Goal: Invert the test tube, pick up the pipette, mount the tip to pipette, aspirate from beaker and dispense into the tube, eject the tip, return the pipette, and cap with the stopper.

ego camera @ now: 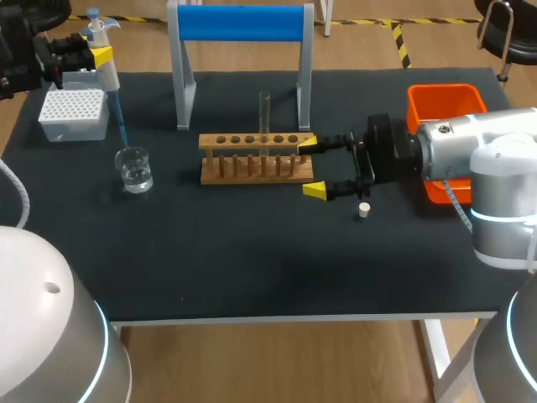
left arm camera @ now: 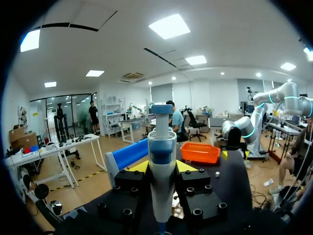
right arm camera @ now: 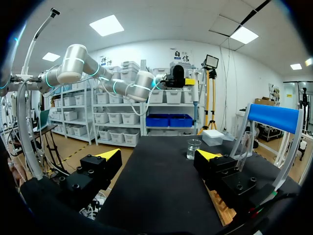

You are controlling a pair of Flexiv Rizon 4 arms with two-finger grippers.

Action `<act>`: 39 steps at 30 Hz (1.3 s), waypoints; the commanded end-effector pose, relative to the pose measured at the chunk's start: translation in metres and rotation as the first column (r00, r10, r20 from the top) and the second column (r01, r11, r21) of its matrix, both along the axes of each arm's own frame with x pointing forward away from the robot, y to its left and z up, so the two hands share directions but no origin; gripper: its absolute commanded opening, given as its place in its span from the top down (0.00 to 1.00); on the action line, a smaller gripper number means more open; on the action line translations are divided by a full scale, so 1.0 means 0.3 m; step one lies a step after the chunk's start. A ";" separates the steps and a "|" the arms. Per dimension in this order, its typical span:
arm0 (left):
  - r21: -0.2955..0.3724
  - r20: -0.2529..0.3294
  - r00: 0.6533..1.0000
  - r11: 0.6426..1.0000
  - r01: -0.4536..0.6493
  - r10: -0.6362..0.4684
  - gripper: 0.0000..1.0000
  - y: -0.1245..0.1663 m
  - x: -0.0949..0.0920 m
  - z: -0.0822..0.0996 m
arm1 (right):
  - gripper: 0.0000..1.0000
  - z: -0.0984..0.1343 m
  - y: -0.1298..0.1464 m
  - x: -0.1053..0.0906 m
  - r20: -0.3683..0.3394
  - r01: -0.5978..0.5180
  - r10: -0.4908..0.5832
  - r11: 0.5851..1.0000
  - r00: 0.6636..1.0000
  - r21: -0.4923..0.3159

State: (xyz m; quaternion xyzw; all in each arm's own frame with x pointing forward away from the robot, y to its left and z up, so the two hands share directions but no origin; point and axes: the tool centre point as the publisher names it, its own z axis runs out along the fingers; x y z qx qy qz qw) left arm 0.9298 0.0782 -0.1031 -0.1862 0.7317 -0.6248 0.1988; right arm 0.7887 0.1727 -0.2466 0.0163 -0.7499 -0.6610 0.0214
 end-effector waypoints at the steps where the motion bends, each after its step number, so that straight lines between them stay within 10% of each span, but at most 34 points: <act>1: 0.000 0.002 1.000 1.000 -0.002 0.002 1.00 -0.001 -0.001 -0.001 | 0.00 0.001 -0.001 -0.003 0.001 0.002 -0.002 1.000 1.000 -0.001; 39: 0.000 0.002 1.000 1.000 -0.002 0.002 1.00 -0.001 -0.001 -0.001 | 0.00 -0.188 0.690 0.019 0.003 0.146 -0.149 0.960 0.989 -0.238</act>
